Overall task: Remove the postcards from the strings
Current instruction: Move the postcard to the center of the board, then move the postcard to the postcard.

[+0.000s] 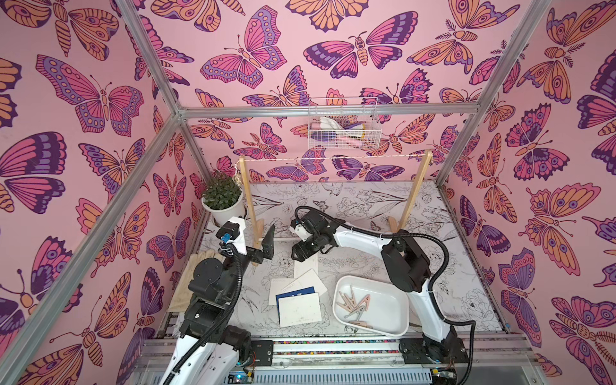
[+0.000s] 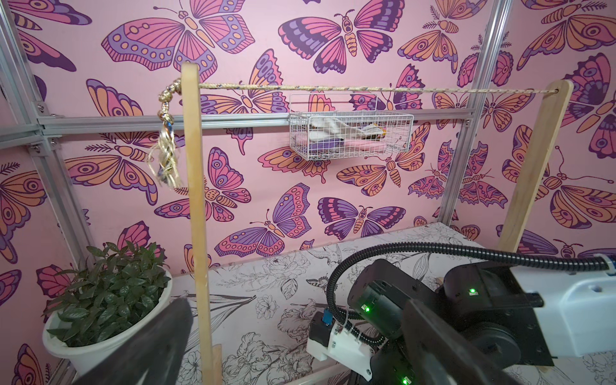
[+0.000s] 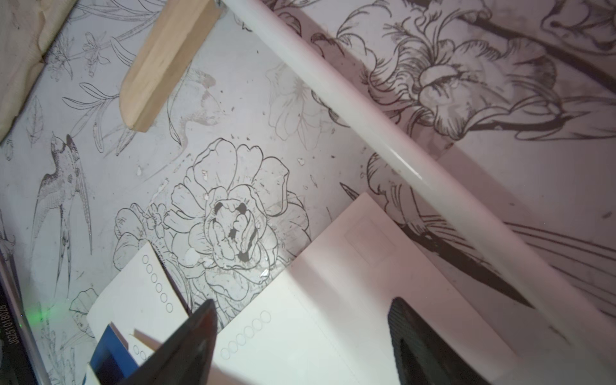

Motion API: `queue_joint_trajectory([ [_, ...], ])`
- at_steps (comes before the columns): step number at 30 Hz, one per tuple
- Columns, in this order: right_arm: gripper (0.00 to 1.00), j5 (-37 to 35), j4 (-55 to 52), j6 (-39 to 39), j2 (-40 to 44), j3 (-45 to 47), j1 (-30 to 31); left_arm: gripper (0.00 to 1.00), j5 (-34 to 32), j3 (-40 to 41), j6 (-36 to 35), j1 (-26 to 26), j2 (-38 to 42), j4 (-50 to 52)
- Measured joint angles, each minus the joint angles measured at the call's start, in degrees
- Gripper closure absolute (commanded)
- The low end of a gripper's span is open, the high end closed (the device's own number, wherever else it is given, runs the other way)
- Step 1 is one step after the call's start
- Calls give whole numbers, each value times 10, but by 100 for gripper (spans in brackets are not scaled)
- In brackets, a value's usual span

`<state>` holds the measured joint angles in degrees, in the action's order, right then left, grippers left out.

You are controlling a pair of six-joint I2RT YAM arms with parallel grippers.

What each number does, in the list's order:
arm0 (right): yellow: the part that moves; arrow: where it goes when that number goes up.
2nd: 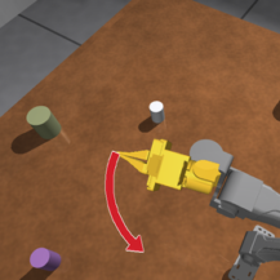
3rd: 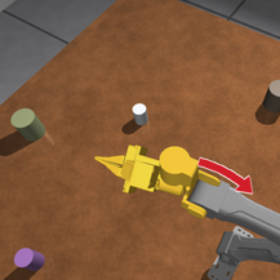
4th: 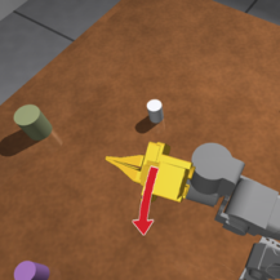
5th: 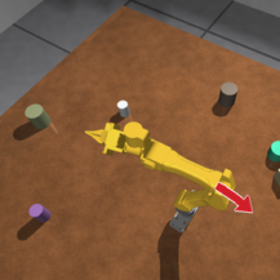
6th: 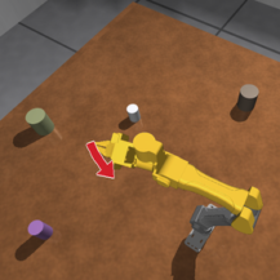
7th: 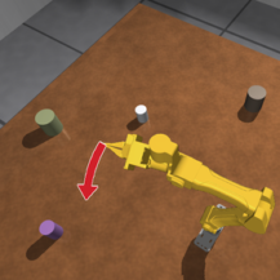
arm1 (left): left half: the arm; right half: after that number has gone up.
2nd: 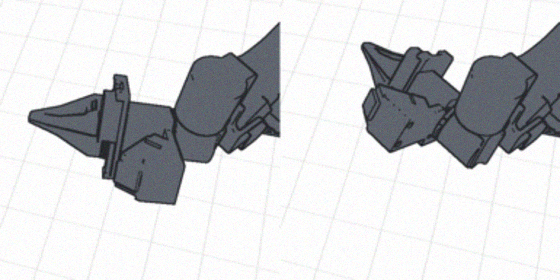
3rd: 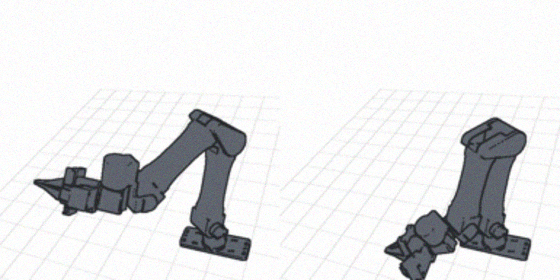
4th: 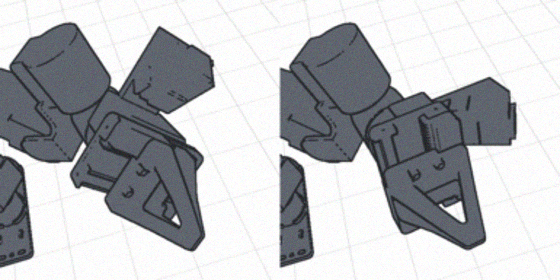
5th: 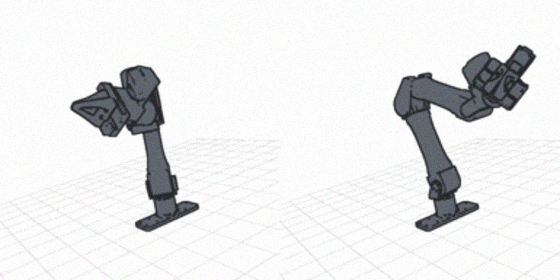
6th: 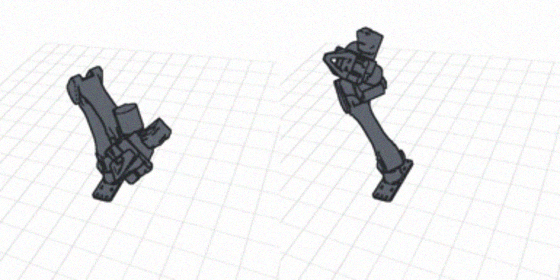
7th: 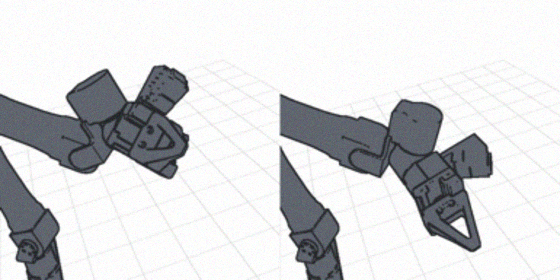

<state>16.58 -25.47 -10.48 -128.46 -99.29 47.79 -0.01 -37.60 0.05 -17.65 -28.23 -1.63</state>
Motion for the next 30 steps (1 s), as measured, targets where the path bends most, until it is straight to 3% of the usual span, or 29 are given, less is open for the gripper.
queue_joint_trajectory([
  [30, 18, 66, 15, 13, -41, -31, 41, 0, 0, 0, 0, 0, 2, 0],
])
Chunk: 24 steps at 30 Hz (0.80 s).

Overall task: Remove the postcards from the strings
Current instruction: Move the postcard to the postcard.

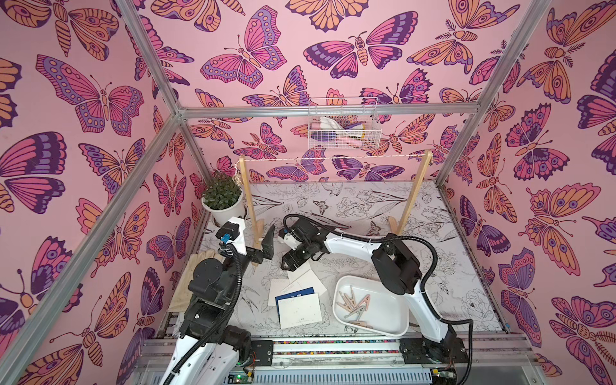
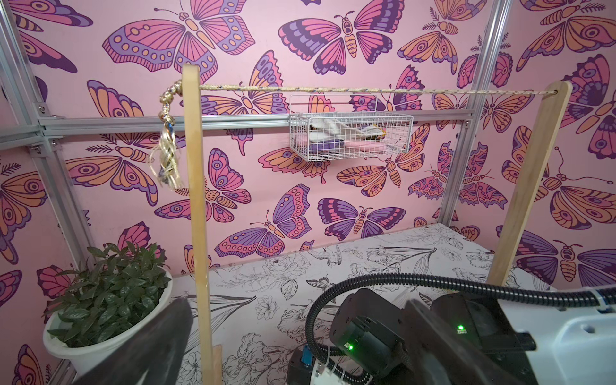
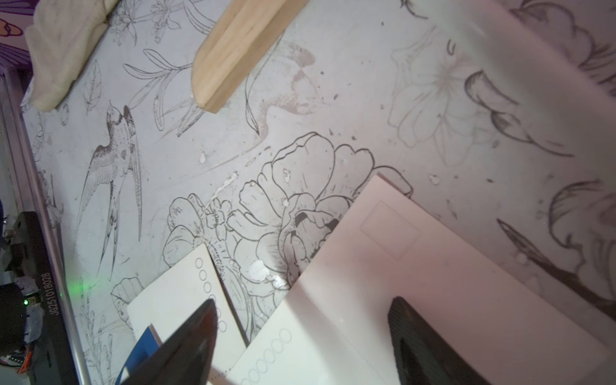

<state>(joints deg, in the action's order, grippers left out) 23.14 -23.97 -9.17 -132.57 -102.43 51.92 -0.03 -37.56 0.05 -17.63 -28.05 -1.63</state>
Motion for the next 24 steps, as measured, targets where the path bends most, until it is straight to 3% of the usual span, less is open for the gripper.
queue_joint_trajectory([
  [24, 20, 83, -9, 72, -6, 3, 15, 0, 0, 0, 0, 0, 0, 0],
])
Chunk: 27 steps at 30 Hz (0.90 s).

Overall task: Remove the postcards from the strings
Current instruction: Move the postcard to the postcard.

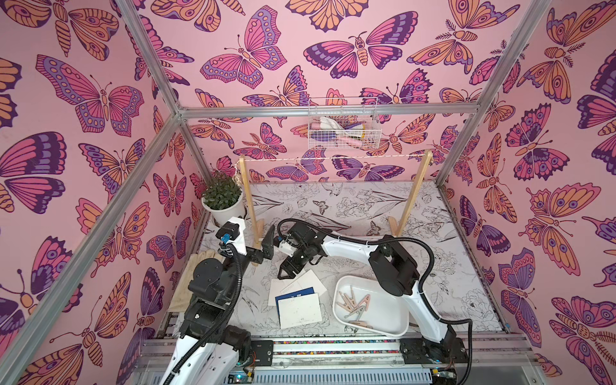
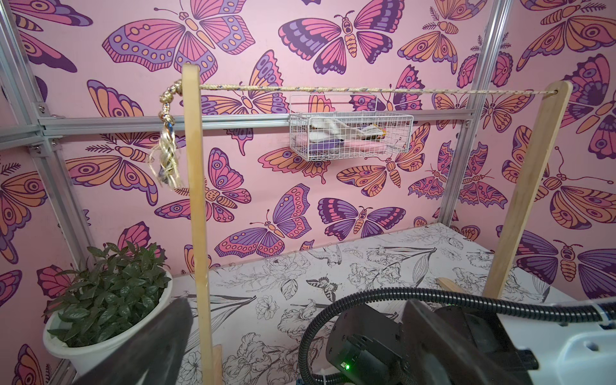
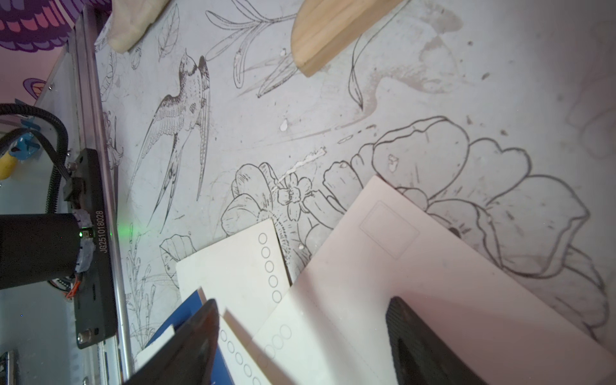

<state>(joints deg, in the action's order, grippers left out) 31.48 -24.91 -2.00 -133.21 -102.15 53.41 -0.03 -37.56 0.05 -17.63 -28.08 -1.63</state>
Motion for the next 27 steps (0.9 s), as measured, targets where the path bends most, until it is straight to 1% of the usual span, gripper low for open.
queue_joint_trajectory([
  [12, 20, 2, 0, 10, 31, 47, 2, 0, 0, 0, 0, 2, 0, 0],
  [20, 15, -28, 2, 9, 59, 75, 6, 0, 0, 2, -1, 5, -1, 0],
  [24, 14, -45, 10, 9, 98, 94, 6, 0, -8, 8, -9, 5, -2, 0],
  [27, 14, -60, 28, 10, 154, 125, 6, 0, -17, 17, -13, 5, -2, -4],
])
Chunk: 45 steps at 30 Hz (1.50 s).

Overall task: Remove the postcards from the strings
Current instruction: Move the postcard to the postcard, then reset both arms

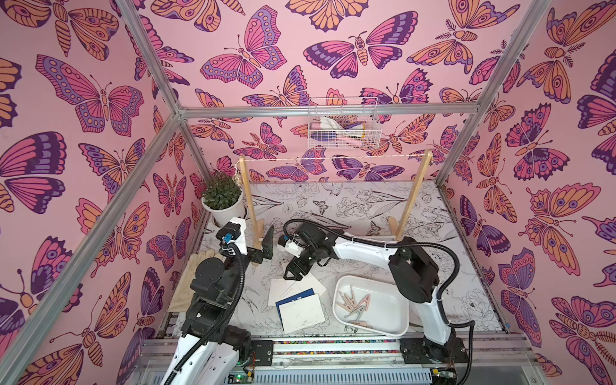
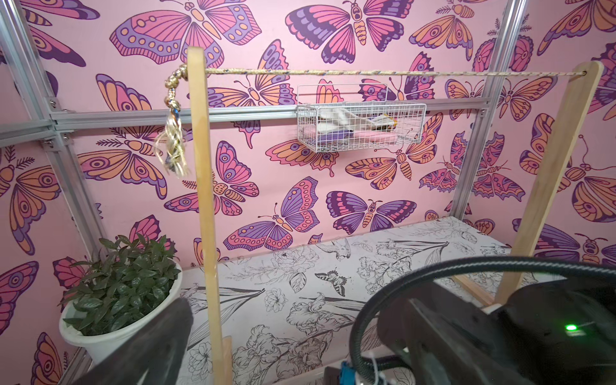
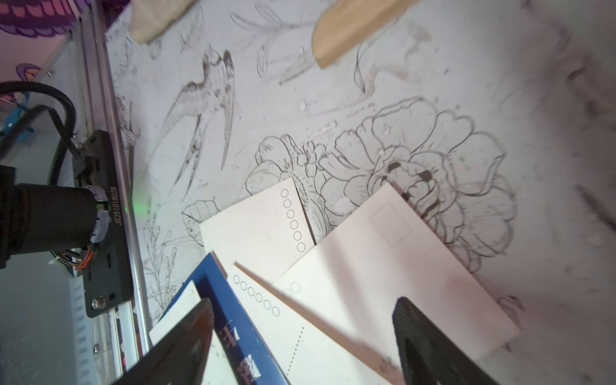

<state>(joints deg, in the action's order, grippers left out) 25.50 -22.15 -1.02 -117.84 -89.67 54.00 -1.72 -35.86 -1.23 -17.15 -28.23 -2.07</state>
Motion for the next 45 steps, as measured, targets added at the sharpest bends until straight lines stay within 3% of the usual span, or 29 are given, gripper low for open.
queue_joint_trajectory([
  [8, 14, -84, 54, 6, 218, 166, -4, 0, -18, 38, -7, 0, 2, -43],
  [14, 12, -234, 111, 9, 432, 347, -44, 0, -17, 46, -1, 1, -32, -73],
  [21, 10, -432, 234, -3, 628, 548, -157, 0, -8, 58, 25, 8, -113, -119],
  [27, 7, -552, 360, -13, 622, 658, -260, 0, -51, 103, 33, 14, -170, -170],
  [32, 6, -600, 398, -15, 555, 668, -314, 0, -111, 115, 35, 36, -242, -190],
  [39, 6, -606, 453, -5, 560, 686, -340, 0, -165, 106, 39, 78, -340, -184],
  [45, 6, -586, 534, -3, 504, 735, -384, 0, -163, 123, 26, 107, -443, -290],
])
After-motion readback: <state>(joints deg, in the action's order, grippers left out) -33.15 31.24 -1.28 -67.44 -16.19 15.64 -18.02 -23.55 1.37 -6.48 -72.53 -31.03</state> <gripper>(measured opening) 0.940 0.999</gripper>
